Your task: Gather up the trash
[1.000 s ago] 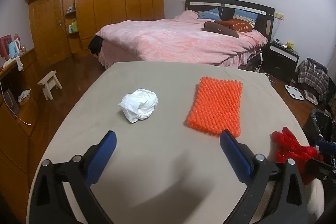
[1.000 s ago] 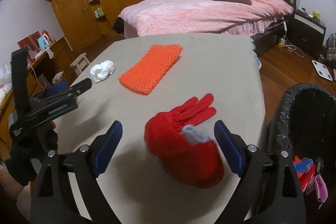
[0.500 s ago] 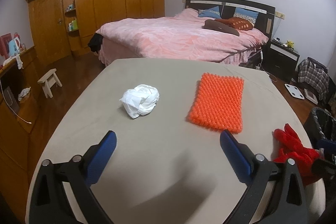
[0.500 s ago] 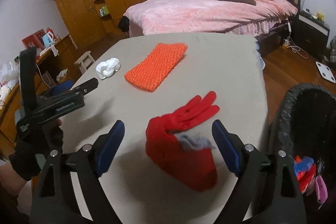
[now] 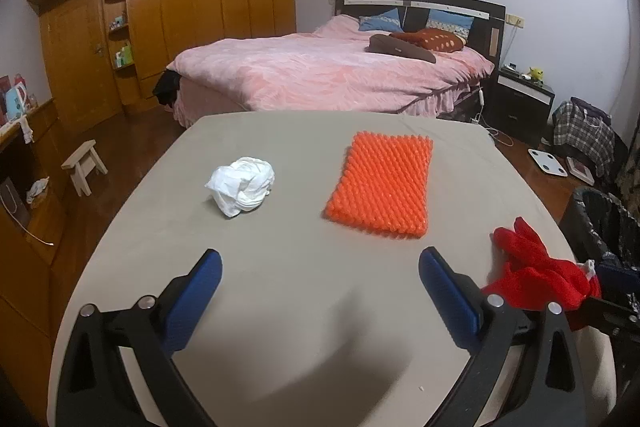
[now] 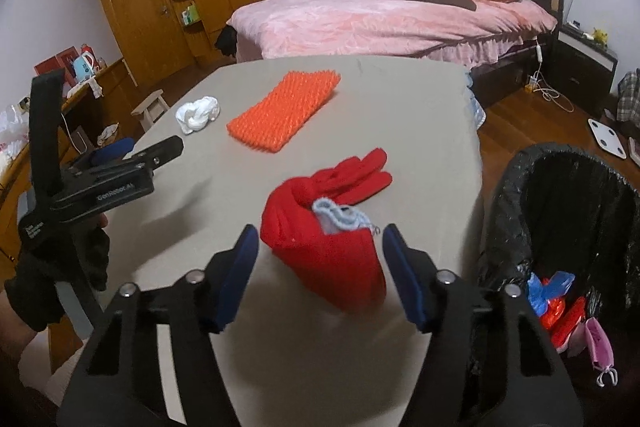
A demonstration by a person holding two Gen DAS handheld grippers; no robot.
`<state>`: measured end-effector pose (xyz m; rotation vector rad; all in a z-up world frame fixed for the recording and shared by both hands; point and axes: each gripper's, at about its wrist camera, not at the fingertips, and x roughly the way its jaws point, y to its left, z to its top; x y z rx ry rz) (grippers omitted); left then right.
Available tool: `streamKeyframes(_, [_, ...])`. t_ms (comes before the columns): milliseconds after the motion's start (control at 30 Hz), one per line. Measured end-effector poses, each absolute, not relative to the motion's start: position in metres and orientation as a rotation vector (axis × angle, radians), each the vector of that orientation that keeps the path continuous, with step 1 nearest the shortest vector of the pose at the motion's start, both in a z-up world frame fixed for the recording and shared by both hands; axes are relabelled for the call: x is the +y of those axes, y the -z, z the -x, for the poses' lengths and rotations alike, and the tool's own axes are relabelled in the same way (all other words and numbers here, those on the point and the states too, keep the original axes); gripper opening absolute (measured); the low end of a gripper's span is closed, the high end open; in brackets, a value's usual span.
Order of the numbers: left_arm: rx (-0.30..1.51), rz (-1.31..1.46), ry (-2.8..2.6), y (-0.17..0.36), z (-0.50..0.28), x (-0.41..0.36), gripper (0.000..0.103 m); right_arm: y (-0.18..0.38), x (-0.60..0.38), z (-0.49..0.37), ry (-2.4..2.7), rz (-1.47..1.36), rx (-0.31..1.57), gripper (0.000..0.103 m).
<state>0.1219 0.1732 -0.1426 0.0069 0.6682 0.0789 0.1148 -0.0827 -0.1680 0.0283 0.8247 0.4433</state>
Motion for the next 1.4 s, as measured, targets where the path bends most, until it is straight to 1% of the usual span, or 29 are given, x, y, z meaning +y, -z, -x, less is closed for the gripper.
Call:
streamKeyframes(33, [0.67, -0.007, -0.079, 0.143, -0.122, 0.173, 0.097, 0.17, -0.083, -0.116, -0.441, -0.03, 0.832, 0.058])
streamKeyframes(100, [0.677, -0.006, -0.082, 0.144, -0.122, 0.174, 0.097, 0.174, -0.082, -0.117, -0.451, -0.037, 0.851, 0.047])
streamKeyframes(167, [0.68, -0.004, -0.085, 0.145, -0.123, 0.175, 0.097, 0.176, -0.079, -0.115, -0.472, -0.041, 0.866, 0.046])
streamKeyframes(500, [0.684, -0.014, -0.081, 0.146, -0.123, 0.175, 0.097, 0.166, -0.07, -0.1, -0.575, -0.083, 0.888, 0.047])
streamKeyframes(767, [0.67, -0.019, -0.065, 0.142, -0.117, 0.167, 0.097, 0.146, -0.09, -0.099, -0.476, -0.099, 0.826, 0.047])
streamKeyframes(1000, [0.662, -0.021, -0.052, 0.137, -0.113, 0.161, 0.097, 0.16, -0.098, -0.119, -0.434, -0.105, 0.855, 0.046])
streamKeyframes(1333, [0.658, -0.029, -0.044, 0.135, -0.112, 0.157, 0.097, 0.185, -0.085, -0.11, -0.484, -0.084, 0.928, 0.045])
streamKeyframes(1367, [0.659, -0.029, -0.044, 0.135, -0.112, 0.157, 0.097, 0.188, -0.084, -0.112, -0.486, -0.088, 0.935, 0.045])
streamKeyframes(1400, [0.659, -0.029, -0.044, 0.134, -0.112, 0.156, 0.097, 0.191, -0.083, -0.113, -0.491, -0.093, 0.942, 0.041])
